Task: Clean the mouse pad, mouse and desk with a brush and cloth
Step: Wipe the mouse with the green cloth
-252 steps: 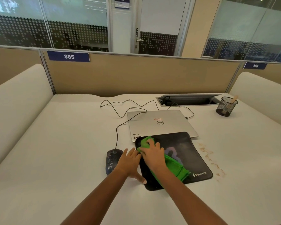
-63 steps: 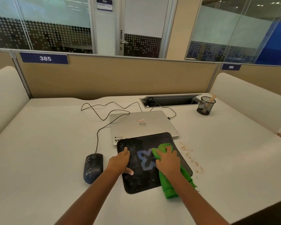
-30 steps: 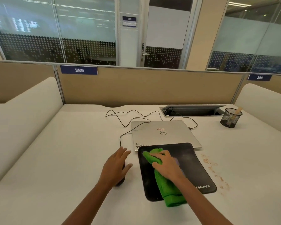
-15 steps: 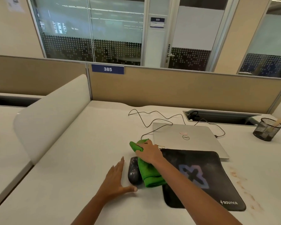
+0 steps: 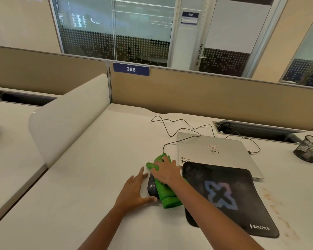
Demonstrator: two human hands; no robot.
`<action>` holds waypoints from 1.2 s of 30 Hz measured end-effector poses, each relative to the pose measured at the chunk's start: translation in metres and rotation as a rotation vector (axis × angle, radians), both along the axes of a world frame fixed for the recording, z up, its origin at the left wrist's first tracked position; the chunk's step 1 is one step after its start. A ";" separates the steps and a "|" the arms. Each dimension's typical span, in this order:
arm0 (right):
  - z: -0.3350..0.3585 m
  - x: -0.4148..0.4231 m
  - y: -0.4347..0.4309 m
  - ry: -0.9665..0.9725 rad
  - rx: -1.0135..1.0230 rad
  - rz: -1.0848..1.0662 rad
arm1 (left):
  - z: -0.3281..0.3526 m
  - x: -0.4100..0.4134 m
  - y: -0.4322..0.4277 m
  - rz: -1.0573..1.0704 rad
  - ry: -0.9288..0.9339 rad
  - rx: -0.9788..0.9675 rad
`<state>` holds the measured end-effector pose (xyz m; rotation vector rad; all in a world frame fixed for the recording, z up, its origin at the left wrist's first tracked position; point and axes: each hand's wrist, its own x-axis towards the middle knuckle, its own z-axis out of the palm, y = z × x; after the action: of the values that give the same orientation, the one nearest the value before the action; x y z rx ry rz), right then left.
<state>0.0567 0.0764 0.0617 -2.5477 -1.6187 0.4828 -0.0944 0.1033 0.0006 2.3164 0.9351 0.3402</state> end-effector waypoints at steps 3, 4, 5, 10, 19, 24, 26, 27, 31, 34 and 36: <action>-0.002 -0.005 -0.011 0.015 0.065 0.015 | 0.001 -0.001 0.000 0.029 -0.034 0.008; -0.003 -0.006 -0.016 0.019 0.081 0.028 | 0.002 -0.001 -0.001 0.035 -0.041 0.016; -0.003 -0.007 -0.020 0.022 0.097 0.045 | 0.003 -0.002 -0.001 0.036 -0.041 0.022; -0.008 -0.016 -0.044 0.050 0.187 0.084 | 0.006 -0.003 -0.003 0.036 -0.027 0.035; -0.012 -0.029 -0.078 0.123 0.262 0.130 | 0.008 -0.005 -0.007 0.060 -0.022 0.025; -0.011 -0.033 -0.088 0.176 0.266 0.131 | 0.012 -0.005 -0.008 0.040 0.027 0.042; -0.010 -0.034 -0.091 0.194 0.275 0.136 | 0.012 -0.005 -0.008 0.049 0.037 0.053; -0.009 -0.035 -0.093 0.202 0.278 0.141 | 0.013 -0.005 -0.009 0.055 0.041 0.055; -0.005 -0.032 -0.098 0.268 0.267 0.148 | 0.012 -0.005 -0.010 0.046 0.054 0.072; 0.005 -0.022 -0.099 0.323 0.191 0.164 | 0.012 -0.006 -0.009 0.039 0.061 0.081; 0.014 -0.010 -0.096 0.353 0.135 0.158 | 0.011 -0.006 -0.008 0.026 0.086 0.091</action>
<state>0.0466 -0.0197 0.0762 -2.1034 -1.6595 0.7591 -0.1008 0.0954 0.0119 2.4196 1.0115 0.3020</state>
